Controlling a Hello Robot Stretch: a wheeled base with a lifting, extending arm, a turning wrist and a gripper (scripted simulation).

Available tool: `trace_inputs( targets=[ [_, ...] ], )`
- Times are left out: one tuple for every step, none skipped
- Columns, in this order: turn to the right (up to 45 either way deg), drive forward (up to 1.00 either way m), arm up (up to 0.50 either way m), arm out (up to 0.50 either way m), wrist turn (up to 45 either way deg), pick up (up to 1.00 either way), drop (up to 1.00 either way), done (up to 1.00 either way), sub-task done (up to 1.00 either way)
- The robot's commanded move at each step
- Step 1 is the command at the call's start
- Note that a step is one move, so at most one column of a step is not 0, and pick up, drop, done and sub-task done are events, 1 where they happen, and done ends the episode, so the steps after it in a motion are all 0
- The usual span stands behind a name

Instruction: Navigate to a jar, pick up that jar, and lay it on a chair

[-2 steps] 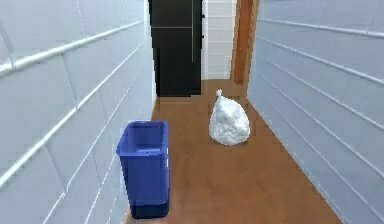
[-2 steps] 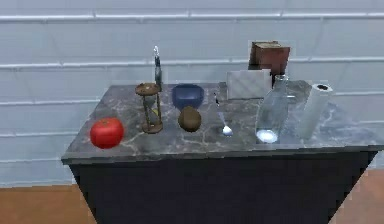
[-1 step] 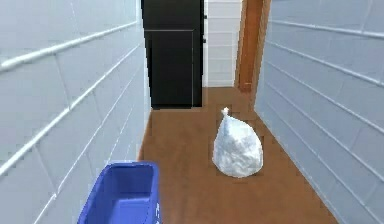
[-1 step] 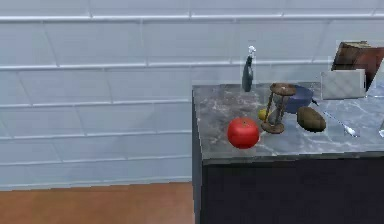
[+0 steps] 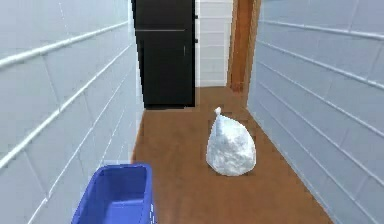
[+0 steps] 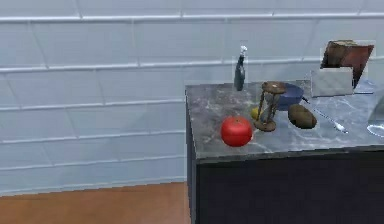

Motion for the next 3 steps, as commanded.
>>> trace_inputs(
  targets=[
    [18.0,0.0,0.0,0.0,0.0,0.0,0.0,0.0,0.0],
    [0.0,0.3,0.0,0.0,0.0,0.0,0.0,0.0,0.0],
    [-12.0,0.0,0.0,0.0,0.0,0.0,0.0,0.0,0.0]
  ],
)
